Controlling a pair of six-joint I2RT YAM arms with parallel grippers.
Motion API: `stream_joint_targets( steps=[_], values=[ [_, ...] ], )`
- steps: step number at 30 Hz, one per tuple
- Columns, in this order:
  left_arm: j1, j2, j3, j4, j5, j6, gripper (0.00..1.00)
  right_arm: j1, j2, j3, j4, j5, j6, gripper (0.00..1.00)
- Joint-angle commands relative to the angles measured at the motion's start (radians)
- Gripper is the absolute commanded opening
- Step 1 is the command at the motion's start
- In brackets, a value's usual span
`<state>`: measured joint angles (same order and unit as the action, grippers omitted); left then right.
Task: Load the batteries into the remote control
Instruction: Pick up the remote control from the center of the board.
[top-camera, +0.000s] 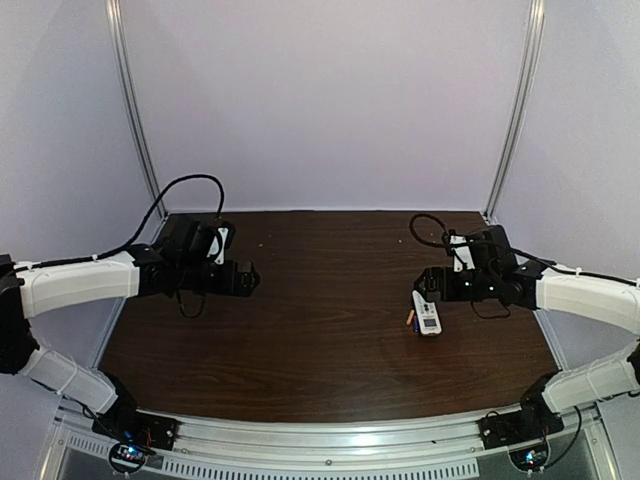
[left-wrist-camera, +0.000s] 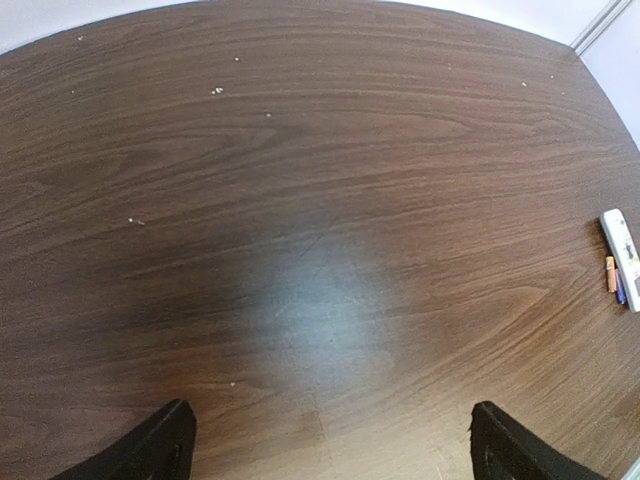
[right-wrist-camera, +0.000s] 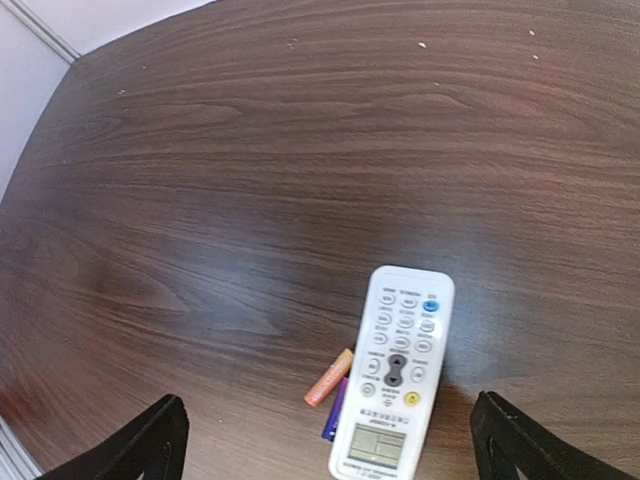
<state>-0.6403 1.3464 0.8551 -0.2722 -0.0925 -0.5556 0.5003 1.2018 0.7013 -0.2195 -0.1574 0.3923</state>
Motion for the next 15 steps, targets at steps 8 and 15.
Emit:
stream_joint_targets(
  steps=[8, 15],
  values=[
    [0.005, 0.083, 0.046, 0.028, 0.019, -0.006, 0.97, -0.052, 0.099, 0.023, -0.149, 0.081, -0.006, 1.00],
    [0.005, 0.099, 0.048, 0.030, 0.010, -0.010, 0.98, -0.052, 0.165, 0.027, -0.153, 0.081, -0.015, 0.93]
  ],
)
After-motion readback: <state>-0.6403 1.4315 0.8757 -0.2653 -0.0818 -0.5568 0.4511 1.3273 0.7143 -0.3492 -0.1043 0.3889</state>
